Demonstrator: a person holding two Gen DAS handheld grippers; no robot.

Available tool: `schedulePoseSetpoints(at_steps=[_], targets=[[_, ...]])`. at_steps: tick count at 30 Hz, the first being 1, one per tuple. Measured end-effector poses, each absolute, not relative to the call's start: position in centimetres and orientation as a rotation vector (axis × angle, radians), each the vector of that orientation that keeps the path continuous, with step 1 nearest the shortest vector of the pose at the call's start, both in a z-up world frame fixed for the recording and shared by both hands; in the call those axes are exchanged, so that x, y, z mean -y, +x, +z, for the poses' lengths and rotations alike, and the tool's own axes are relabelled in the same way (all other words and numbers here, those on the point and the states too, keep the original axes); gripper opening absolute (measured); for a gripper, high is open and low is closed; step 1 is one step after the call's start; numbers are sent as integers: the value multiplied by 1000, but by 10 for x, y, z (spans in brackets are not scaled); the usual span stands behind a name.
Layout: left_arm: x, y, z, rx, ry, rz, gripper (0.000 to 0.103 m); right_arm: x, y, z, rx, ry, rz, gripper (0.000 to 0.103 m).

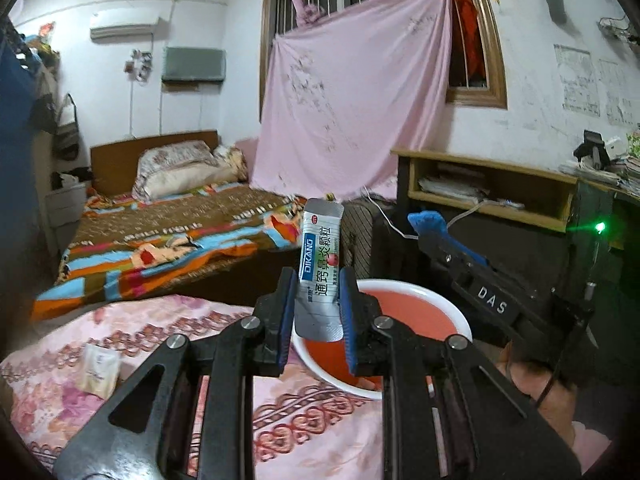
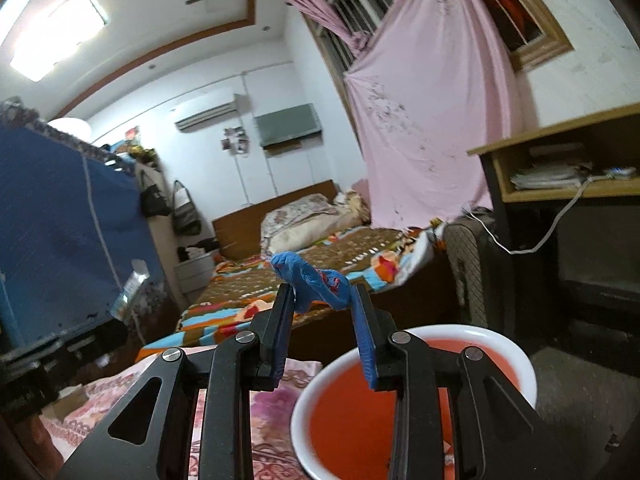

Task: Collect trash
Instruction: 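Carry the sachet and blue piece in both tools over the orange basin, then open both tools to drop the items into the orange basin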

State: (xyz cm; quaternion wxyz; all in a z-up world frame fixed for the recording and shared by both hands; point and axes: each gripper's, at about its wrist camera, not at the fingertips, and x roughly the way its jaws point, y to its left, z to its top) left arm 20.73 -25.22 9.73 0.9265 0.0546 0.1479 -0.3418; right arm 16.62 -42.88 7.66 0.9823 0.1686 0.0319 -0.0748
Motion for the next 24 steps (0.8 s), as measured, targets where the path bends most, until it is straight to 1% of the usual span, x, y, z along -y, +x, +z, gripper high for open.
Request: schedulePoseSetpoints(at_steps=[8, 13, 24], targets=[[280, 230, 79, -475, 85, -738, 6, 453, 172, 65, -139, 422, -210, 29], [288, 242, 76, -560, 27, -753, 6, 458, 174, 59, -183, 446, -234, 29], [306, 254, 70, -658, 23, -761, 6, 464, 175, 55, -226, 477, -252, 29]])
